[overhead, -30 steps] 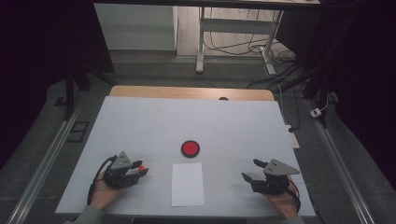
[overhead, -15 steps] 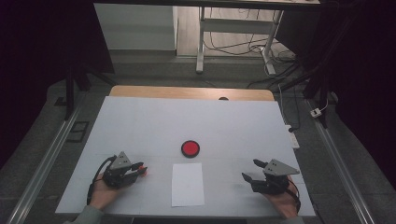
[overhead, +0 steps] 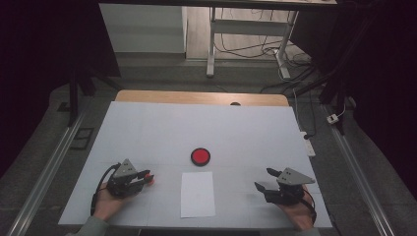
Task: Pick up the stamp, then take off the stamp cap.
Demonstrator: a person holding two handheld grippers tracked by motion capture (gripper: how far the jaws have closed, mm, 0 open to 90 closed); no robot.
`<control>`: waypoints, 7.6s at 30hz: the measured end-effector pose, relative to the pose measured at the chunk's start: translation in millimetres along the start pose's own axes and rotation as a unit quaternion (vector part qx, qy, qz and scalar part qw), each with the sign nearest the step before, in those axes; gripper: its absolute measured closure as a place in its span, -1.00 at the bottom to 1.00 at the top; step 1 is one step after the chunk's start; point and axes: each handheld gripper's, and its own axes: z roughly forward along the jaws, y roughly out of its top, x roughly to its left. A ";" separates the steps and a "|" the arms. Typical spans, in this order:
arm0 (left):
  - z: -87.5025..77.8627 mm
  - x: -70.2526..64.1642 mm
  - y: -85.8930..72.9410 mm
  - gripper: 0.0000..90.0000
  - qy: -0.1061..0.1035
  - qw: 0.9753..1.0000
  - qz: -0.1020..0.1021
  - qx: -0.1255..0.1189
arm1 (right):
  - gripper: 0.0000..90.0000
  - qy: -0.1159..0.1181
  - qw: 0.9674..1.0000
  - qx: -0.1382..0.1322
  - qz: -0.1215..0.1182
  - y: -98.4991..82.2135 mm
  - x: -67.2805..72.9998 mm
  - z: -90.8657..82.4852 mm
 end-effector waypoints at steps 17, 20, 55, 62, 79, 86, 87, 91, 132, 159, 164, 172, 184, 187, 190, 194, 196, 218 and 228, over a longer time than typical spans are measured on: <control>-9.0 -0.4 4.0 0.60 -0.008 1.000 -0.013 -0.027 | -0.33 0.001 1.000 -0.001 0.000 0.0 0.1 0.4; -11.1 -0.9 6.0 0.60 -0.004 0.999 -0.013 -0.033 | -0.33 0.001 1.000 0.002 -0.001 0.0 0.1 0.7; -15.0 -15.9 42.3 0.60 -0.040 0.996 -0.005 -0.077 | -0.33 0.004 1.000 0.005 0.001 -0.1 1.5 4.3; -12.6 -24.2 54.0 0.60 -0.053 0.995 0.005 -0.084 | -0.33 0.003 1.000 0.003 0.001 0.3 1.9 4.6; 3.5 -42.4 78.6 0.60 -0.069 0.993 0.029 -0.087 | -0.34 0.007 1.000 0.006 0.000 0.9 2.6 5.9; 11.6 -46.7 86.6 0.60 -0.085 0.992 0.031 -0.088 | -0.34 0.006 1.000 0.005 0.003 0.1 1.9 6.8; 13.1 -47.4 87.6 0.60 -0.088 0.992 0.030 -0.088 | -0.34 0.006 1.000 0.006 0.003 -0.2 1.5 6.6; 17.7 -51.6 90.3 0.60 -0.101 0.991 0.035 -0.086 | -0.34 0.005 1.000 0.006 0.006 -1.5 1.0 5.9; 31.6 -61.7 97.9 0.60 -0.133 0.987 0.044 -0.080 | -0.33 0.006 1.000 -0.004 0.010 10.6 9.9 13.1; 30.4 -55.3 100.6 0.60 -0.148 0.984 0.026 -0.093 | -0.29 0.061 0.998 -0.023 0.018 45.1 35.0 38.5; 36.5 -58.3 104.9 0.60 -0.150 0.984 0.035 -0.089 | -0.29 0.065 0.998 -0.020 0.014 45.2 41.5 37.9; 38.3 -59.6 106.3 0.60 -0.153 0.984 0.039 -0.087 | -0.28 0.078 0.997 -0.014 0.006 52.3 49.7 49.6; 37.5 -61.9 105.2 0.60 -0.154 0.984 0.039 -0.086 | -0.28 0.099 0.995 -0.019 -0.009 68.9 61.3 66.8; 38.6 -62.8 105.1 0.60 -0.154 0.984 0.039 -0.084 | -0.28 0.100 0.995 -0.020 -0.011 70.6 62.8 68.2; 39.8 -63.5 104.9 0.60 -0.154 0.984 0.039 -0.082 | -0.28 0.106 0.994 -0.020 -0.017 74.4 66.5 71.2; 39.5 -63.2 104.8 0.60 -0.155 0.984 0.039 -0.083 | -0.27 0.113 0.993 -0.019 -0.019 77.2 70.7 75.6; 39.6 -62.7 104.7 0.60 -0.155 0.984 0.039 -0.082 | -0.27 0.111 0.993 -0.017 -0.022 77.8 71.7 76.6; 43.8 -66.9 104.5 0.60 -0.163 0.983 0.039 -0.079 | -0.26 0.138 0.990 -0.014 -0.037 84.6 92.7 95.4; 45.3 -68.8 104.4 0.60 -0.166 0.982 0.042 -0.076 | -0.21 0.139 0.989 -0.013 -0.045 90.0 101.5 106.0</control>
